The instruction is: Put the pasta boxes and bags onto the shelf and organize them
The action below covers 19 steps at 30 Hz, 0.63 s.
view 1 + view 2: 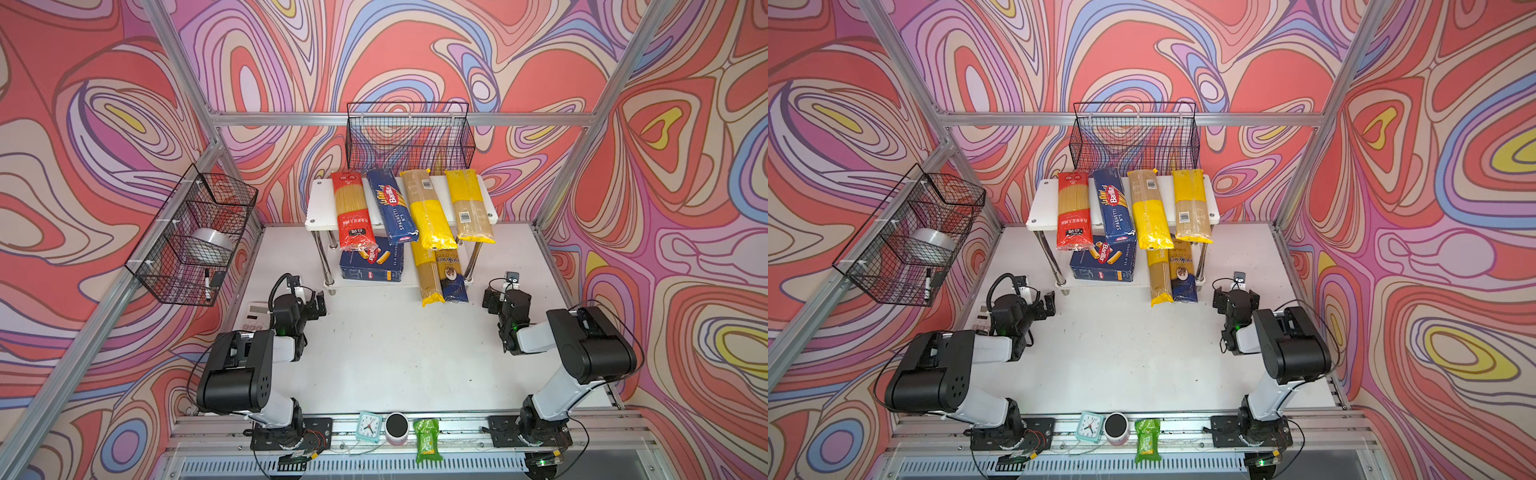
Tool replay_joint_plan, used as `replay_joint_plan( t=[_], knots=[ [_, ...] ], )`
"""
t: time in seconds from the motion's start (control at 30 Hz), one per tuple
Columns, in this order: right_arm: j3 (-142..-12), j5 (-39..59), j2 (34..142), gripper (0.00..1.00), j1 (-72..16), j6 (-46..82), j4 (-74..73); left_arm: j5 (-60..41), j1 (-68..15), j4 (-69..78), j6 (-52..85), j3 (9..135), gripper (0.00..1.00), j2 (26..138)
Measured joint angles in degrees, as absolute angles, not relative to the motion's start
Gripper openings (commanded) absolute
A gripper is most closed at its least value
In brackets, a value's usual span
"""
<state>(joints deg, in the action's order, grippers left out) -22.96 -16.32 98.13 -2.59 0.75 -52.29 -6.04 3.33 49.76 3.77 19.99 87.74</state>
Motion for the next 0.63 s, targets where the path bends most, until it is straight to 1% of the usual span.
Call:
replay_joint_plan(
  t=[0.23,0.63],
  knots=[
    [-25.4,-14.6,98.4,0.98,-2.4,1.6,-55.8,-6.9,2.9,49.9,2.9,20.3,1.0,87.8],
    [-25.4,-13.8,98.4,0.98,-2.4,1.9,-56.1,-6.9,2.9,49.9,2.6,20.3,1.0,87.8]
  ],
)
